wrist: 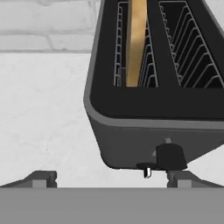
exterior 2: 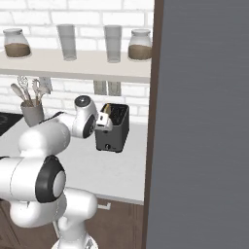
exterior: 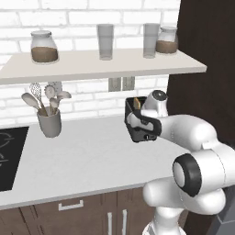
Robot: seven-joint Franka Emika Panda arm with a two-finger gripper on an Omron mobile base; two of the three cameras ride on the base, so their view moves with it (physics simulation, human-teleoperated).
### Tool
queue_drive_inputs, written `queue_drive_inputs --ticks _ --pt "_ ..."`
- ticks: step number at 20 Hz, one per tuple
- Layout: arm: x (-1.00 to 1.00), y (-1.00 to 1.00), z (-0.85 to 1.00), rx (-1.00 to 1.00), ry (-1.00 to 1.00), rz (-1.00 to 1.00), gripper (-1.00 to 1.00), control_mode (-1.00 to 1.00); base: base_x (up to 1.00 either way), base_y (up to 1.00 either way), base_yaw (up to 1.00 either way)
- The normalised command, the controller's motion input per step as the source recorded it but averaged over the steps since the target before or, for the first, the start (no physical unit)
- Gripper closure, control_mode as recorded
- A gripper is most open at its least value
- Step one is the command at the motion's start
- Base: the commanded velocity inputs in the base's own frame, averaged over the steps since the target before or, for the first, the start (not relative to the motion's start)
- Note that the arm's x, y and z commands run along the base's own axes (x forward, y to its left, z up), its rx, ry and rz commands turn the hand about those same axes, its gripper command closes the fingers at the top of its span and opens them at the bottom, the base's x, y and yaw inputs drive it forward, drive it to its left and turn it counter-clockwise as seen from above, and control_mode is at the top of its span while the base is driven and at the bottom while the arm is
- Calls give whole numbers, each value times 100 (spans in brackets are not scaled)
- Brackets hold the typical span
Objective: Start the toaster. Once the lever pops up, take the bread to the plate on the dining counter.
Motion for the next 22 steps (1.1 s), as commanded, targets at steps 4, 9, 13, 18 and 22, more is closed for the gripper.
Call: queue_drive_inputs --ticks 4,9,13,18,22 --pt "9 0 -13 0 0 0 -100 -100 0 0 0" --pt "1 -3 -9 0 0 0 -100 -100 0 0 0" --pt "5 -2 -8 0 0 0 -100 -100 0 0 0" --pt "22 -4 0 0 0 0 -100 -100 0 0 0" --pt "26 -3 0 0 0 0 -100 -100 0 0 0"
